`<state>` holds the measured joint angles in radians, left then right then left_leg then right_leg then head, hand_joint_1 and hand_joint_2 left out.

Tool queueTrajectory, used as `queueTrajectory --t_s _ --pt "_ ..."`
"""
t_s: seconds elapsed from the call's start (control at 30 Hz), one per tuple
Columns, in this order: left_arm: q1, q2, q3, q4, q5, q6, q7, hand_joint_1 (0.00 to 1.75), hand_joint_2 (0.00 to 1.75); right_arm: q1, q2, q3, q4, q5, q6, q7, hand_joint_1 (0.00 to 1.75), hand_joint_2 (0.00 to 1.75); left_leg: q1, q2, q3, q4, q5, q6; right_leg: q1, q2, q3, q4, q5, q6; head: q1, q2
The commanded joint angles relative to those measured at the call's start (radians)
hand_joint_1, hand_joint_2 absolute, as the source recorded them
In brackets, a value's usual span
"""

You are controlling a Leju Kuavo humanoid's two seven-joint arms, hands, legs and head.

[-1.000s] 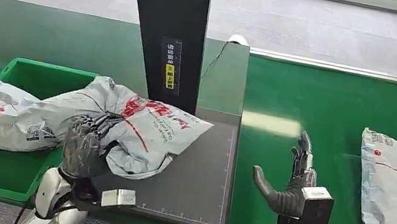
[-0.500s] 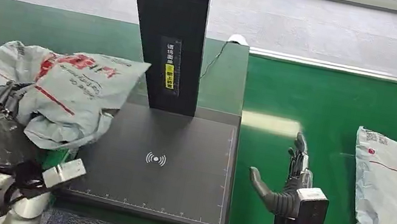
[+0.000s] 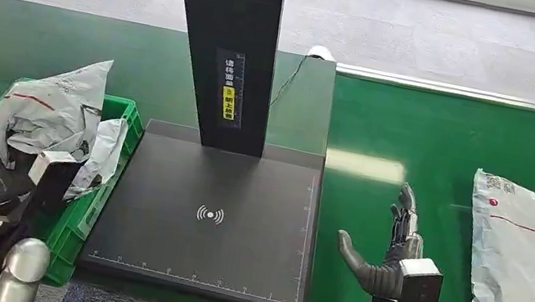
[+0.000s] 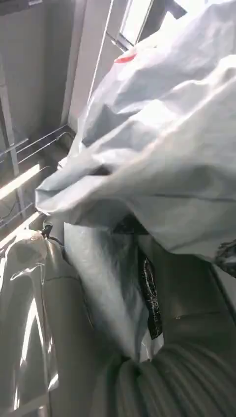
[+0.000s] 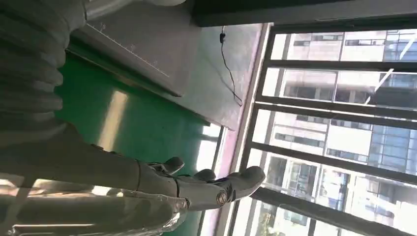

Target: Moved the parcel from conveyor to table for the left to box.

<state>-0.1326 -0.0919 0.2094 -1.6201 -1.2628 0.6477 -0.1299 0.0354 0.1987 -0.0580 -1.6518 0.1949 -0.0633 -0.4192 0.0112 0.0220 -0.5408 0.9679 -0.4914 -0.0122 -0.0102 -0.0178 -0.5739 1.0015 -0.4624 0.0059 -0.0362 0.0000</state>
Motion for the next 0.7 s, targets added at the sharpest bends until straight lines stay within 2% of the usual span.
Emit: queueTrajectory --t_s 0.03,0.2,0.33,0.53,0.57,0.6,0.63,0.7 --pt "-0.085 0.076 0.095 0.293 -0.107 -0.117 0.253 1.75 1.75 -0.025 0.002 -0.014 0.024 0.014 0.023 0.014 0.00 1.75 0.000 -0.001 0.003 -0.002 0.001 0.000 0.000 0.001 0.002 -0.001 0.001 -0.001 0.000 0.000" --pt "-0.127 0.083 0.119 0.415 -0.170 -0.252 0.328 1.75 1.75 -0.046 0.001 -0.007 0.048 0.034 0.032 0.023 0.00 1.75 0.001 -0.002 0.002 -0.002 0.002 0.000 0.001 0.001 0.002 -0.001 0.001 -0.001 0.000 0.000" --pt "-0.138 0.084 0.100 0.524 -0.251 -0.523 0.402 1.75 1.75 -0.071 0.003 -0.002 0.086 0.051 0.046 0.029 0.00 1.75 0.001 0.000 0.002 -0.002 0.001 0.000 0.001 0.002 0.002 -0.001 0.001 0.000 0.000 0.000" --pt "-0.137 0.069 0.130 0.609 -0.196 -0.581 0.415 1.75 1.75 -0.074 0.012 0.003 0.102 0.082 0.021 0.035 0.00 1.75 -0.002 0.000 0.008 -0.005 0.001 0.000 -0.002 0.003 0.008 -0.002 0.001 -0.001 0.000 0.000" --pt "-0.138 0.072 0.129 0.611 -0.189 -0.587 0.415 1.69 1.75 -0.072 0.012 0.004 0.099 0.081 0.022 0.036 0.00 1.75 -0.001 0.000 0.009 -0.003 0.000 0.000 -0.002 0.003 0.010 -0.001 0.000 0.000 0.000 0.000" --pt "-0.137 0.071 0.131 0.614 -0.161 -0.614 0.415 1.71 1.75 -0.071 0.011 0.006 0.100 0.079 0.023 0.039 0.00 1.75 -0.001 0.001 0.010 -0.005 0.001 0.000 -0.002 0.005 0.010 -0.002 0.002 -0.001 -0.001 0.000" --pt "-0.136 0.072 0.123 0.614 -0.145 -0.629 0.408 1.62 1.75 -0.072 0.010 0.008 0.102 0.078 0.024 0.040 0.00 1.75 -0.001 0.000 0.011 -0.004 0.001 0.000 -0.002 0.004 0.011 -0.002 0.001 -0.001 0.000 0.000" --pt "-0.134 0.075 0.104 0.621 -0.135 -0.653 0.404 1.55 1.75 -0.074 0.010 0.010 0.108 0.076 0.024 0.041 0.00 1.75 -0.001 0.000 0.013 -0.006 0.001 0.000 -0.002 0.004 0.013 -0.002 0.002 -0.001 0.000 0.000"
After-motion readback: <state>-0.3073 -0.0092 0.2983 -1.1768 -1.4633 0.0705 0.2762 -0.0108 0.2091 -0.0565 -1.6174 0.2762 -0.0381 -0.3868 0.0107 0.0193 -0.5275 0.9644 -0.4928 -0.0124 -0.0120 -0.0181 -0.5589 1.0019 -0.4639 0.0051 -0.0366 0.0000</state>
